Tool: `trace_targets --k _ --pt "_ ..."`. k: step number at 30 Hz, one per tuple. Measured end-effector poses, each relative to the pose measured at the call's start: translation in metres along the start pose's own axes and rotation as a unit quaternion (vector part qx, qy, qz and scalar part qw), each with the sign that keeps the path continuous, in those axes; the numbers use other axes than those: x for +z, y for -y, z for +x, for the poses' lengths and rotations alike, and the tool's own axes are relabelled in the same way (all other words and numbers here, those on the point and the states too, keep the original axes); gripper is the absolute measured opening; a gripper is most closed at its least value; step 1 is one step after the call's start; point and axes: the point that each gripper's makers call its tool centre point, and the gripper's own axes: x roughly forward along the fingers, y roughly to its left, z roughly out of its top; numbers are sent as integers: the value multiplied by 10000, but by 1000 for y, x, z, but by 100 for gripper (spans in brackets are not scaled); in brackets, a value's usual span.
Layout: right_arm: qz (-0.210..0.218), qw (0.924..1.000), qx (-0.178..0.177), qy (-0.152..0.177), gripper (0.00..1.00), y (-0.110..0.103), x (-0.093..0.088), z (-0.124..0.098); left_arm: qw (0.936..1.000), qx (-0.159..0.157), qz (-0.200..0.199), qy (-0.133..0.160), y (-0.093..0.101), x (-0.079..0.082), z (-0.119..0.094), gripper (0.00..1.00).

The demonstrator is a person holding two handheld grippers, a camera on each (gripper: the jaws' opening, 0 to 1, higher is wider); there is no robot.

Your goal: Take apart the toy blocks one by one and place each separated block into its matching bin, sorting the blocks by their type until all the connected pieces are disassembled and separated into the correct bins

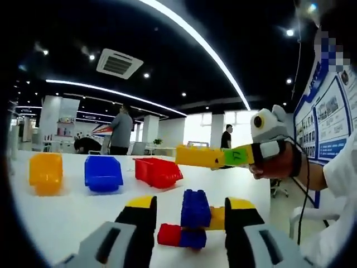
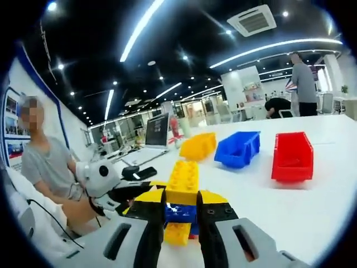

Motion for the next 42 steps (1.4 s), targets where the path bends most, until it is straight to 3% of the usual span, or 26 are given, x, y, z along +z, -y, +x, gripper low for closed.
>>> trace_targets --k 8,15,21,26,28,33,42 --pt "-186 9998 47 57 23 -1 24 11 9994 271 -213 9 -20 -4 -25 54" --pt "-244 9994 241 -73 23 -7 47 54 9993 380 -64 -3 -24 -4 -34 53" --pt "-439 9974 419 -385 23 -13 61 112 9989 366 -263 88 -27 -2 -42 52" --pt "-461 9963 487 -537 23 -17 74 173 9987 516 -34 8 -36 -4 -45 52" --pt "-381 9964 491 -568 23 -17 76 189 9985 551 27 -33 -39 -6 -45 52" --pt "-165 9957 493 -768 23 -11 79 257 9974 715 -26 -10 -53 -7 -48 51" --pt "-35 9929 -187 -1178 23 27 64 349 9964 841 127 7 -61 -7 -50 51"
